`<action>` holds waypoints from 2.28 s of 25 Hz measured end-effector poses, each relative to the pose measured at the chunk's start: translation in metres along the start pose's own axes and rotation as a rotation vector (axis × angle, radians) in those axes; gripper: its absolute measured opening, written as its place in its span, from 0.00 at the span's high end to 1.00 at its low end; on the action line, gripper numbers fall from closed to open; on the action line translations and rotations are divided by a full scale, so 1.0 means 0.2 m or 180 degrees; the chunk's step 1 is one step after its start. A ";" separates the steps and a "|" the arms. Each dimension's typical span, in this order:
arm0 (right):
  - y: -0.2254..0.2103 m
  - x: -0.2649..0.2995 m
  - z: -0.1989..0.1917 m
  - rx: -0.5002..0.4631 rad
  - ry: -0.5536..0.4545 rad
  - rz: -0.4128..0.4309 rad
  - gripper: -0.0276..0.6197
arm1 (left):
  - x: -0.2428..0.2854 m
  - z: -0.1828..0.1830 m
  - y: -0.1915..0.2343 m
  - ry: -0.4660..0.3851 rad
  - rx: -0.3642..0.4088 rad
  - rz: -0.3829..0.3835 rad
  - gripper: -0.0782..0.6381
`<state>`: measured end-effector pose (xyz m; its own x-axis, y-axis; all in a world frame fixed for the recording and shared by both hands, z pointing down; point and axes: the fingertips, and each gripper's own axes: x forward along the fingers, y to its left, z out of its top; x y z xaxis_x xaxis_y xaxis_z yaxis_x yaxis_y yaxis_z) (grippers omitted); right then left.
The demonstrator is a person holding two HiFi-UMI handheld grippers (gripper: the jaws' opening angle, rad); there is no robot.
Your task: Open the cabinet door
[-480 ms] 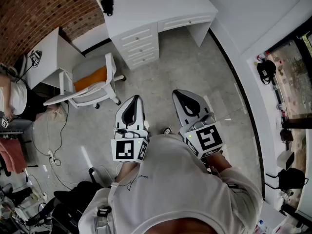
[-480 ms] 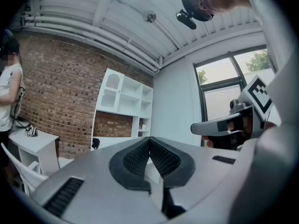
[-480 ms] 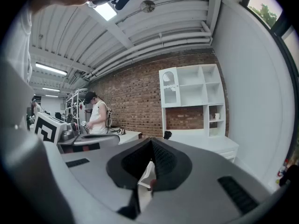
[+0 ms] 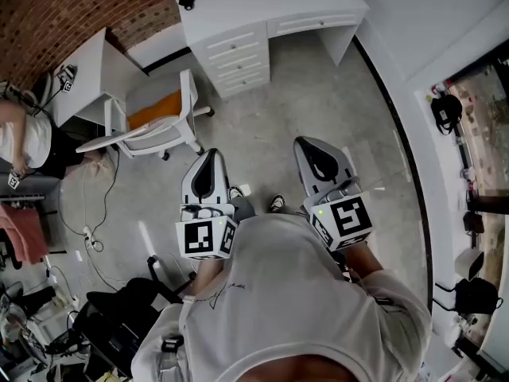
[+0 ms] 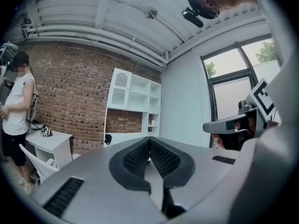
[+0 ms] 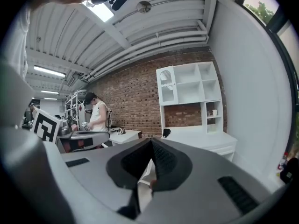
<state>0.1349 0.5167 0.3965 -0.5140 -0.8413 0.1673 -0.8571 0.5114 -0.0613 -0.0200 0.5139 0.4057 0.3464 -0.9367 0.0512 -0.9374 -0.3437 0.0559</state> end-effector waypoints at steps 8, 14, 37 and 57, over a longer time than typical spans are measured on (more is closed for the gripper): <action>-0.04 0.00 -0.03 0.0162 0.0044 0.0065 0.92 | 0.00 -0.05 0.03 0.0112 -0.0133 0.0084 0.87; -0.03 0.13 0.00 0.0130 0.0098 0.0160 0.92 | 0.12 -0.03 0.09 0.0061 -0.0159 0.0014 0.87; -0.16 1.20 0.36 0.0024 0.0035 0.0279 0.92 | 1.00 0.20 0.75 -0.0083 -0.0041 -0.0163 0.87; -0.37 1.81 0.41 0.0137 0.0191 0.0458 0.92 | 1.55 0.20 1.05 -0.0050 -0.0051 -0.0061 0.87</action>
<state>0.0102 0.1601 0.3819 -0.6297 -0.7473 0.2122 -0.7761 0.6168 -0.1309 -0.1109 0.1491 0.3929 0.3635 -0.9310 0.0342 -0.9299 -0.3605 0.0727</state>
